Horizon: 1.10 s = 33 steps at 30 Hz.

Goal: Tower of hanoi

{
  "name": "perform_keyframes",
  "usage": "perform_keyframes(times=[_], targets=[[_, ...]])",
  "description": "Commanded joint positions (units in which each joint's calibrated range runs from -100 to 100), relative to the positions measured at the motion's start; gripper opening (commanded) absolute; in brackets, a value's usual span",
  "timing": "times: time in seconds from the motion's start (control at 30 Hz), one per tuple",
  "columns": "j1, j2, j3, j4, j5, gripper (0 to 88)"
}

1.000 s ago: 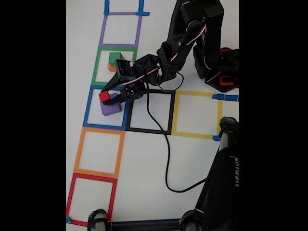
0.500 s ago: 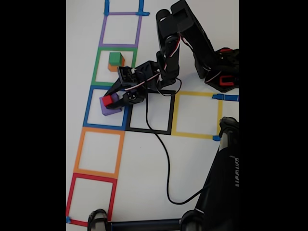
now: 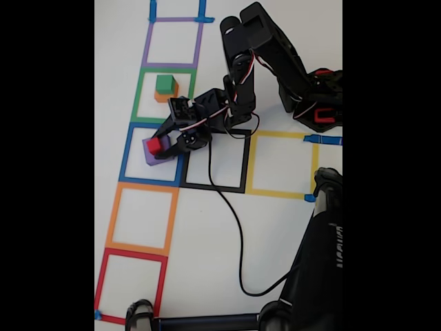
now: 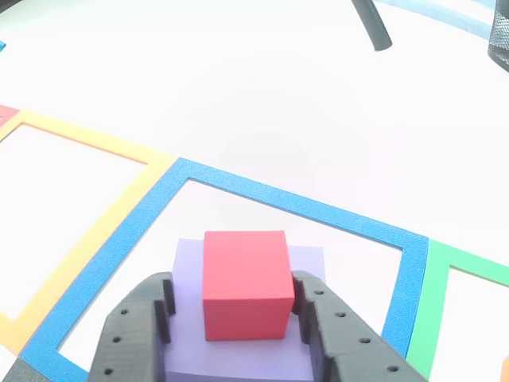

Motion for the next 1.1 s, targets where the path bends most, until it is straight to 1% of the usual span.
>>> perform_keyframes(times=[0.0, 0.13, 0.4, 0.5, 0.63, 0.67, 0.77, 0.87, 0.9, 1.0, 1.07], targets=[[1.65, -0.29, -1.43, -1.67, 0.36, 18.6], [1.84, -1.9, -1.43, -1.75, 0.36, 19.1], [0.6, -10.46, 1.39, -1.35, 0.36, 18.5], [-0.55, -14.82, 3.57, -1.19, 0.36, 13.8], [-1.99, -22.89, 7.39, 0.76, 0.36, 0.1], [-2.18, -25.8, 8.39, 2.46, 0.36, 0.1], [-2.38, -35.89, 10.75, 10.96, 0.36, 0.0], [-1.03, -49.22, 14.57, 22.05, 0.36, 0.0], [-0.36, -53.9, 15.39, 26.51, 0.36, 0.0], [2.71, -70.21, 16.12, 45.61, 0.36, 0.0], [5.1, -78.53, 15.66, 54.93, 0.36, 0.0]])
